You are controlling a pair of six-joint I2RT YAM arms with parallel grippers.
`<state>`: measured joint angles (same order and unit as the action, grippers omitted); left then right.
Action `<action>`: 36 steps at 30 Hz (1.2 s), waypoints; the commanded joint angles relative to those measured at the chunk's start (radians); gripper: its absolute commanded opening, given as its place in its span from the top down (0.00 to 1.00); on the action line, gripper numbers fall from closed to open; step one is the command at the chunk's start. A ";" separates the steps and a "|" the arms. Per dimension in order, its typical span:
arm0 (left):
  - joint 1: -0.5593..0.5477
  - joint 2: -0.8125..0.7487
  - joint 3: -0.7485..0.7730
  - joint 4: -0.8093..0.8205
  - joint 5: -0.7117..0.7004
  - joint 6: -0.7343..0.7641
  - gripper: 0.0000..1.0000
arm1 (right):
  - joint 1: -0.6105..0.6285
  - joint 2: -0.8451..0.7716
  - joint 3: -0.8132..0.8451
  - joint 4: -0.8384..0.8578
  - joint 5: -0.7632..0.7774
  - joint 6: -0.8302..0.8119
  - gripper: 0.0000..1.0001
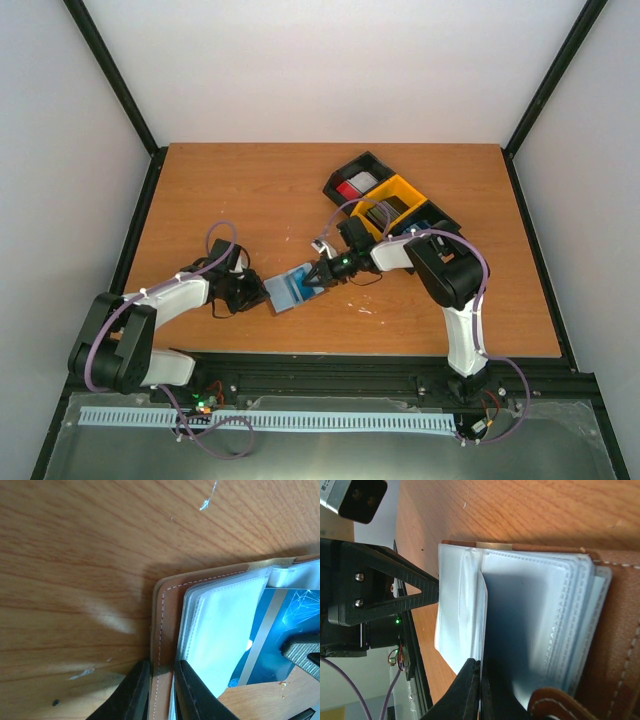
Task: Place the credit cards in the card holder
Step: Insert the credit card into the card holder.
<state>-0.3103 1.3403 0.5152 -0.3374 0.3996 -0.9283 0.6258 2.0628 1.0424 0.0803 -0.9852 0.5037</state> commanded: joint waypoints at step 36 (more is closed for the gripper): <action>-0.010 0.044 0.008 -0.028 -0.049 0.007 0.84 | 0.131 0.003 0.100 -0.138 0.231 0.025 0.73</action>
<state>-0.3107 1.3548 0.5266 -0.3374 0.4015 -0.9272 0.7376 2.0918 1.1130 0.0975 -0.8906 0.5972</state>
